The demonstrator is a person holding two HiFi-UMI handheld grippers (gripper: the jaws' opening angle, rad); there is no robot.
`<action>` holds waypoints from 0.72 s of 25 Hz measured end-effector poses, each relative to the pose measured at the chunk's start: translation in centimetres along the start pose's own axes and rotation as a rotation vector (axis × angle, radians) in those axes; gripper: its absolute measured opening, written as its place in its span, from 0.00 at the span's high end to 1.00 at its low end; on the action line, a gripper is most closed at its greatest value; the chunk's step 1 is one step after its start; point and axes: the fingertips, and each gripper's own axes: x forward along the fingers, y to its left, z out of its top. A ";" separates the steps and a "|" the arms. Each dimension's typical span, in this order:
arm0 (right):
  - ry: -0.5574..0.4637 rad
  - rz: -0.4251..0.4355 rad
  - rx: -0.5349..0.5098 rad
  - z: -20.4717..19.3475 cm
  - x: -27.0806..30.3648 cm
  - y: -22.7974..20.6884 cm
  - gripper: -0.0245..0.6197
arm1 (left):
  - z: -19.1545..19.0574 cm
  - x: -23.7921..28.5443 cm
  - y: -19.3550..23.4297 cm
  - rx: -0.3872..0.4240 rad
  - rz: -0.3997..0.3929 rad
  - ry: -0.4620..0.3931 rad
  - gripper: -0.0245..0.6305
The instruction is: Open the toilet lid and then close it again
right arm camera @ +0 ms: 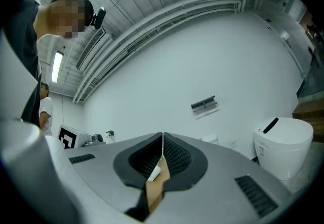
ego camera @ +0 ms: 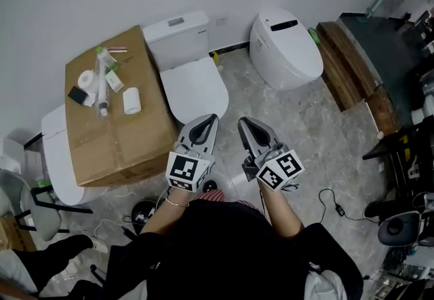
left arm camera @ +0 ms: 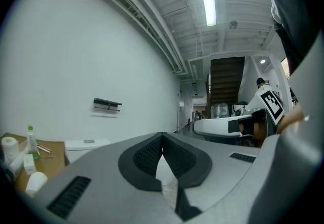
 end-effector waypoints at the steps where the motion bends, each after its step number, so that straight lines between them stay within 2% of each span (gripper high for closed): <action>1: -0.001 0.000 0.000 0.1 0.1 -0.1 0.93 | 0.0 0.2 0.1 0.000 0.000 -0.001 0.96; 10: 0.004 -0.009 0.019 -0.1 0.4 -1.4 0.93 | 0.0 1.5 0.4 -0.001 -0.009 0.003 0.96; 18: 0.032 0.043 0.020 -0.1 2.0 -2.6 0.93 | -0.4 2.4 1.8 -0.008 0.053 0.020 0.96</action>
